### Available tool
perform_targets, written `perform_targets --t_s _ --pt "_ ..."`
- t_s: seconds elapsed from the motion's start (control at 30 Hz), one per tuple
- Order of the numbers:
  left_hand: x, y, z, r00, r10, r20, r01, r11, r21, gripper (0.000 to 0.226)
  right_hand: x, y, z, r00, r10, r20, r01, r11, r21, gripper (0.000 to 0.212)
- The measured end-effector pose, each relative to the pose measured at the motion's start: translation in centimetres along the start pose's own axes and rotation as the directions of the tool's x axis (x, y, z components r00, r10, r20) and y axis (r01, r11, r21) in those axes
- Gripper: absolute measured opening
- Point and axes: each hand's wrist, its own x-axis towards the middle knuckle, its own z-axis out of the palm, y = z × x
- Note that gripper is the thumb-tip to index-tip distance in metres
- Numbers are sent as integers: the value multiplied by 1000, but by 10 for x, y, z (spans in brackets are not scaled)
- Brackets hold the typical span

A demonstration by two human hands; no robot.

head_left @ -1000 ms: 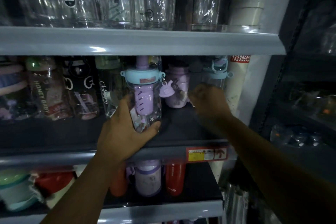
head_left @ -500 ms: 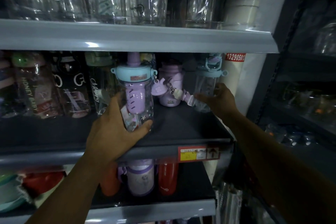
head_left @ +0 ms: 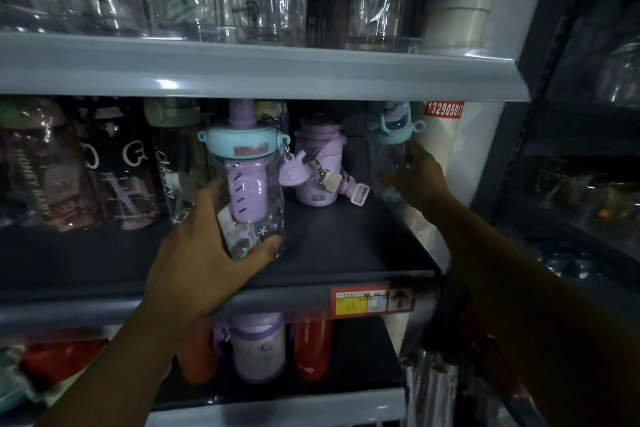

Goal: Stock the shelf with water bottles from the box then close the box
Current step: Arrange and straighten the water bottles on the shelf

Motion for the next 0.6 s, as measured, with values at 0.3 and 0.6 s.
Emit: perform_targets --t_s 0.3,0.6 --pt "-1 0 1 1000 14 5 -14 1000 -12 104 25 -1 21 999 5 43 -7 998 62 63" --pt "0 -2 1 1000 14 -8 -14 1000 19 106 49 23 36 992 56 113 -61 997 36 82"
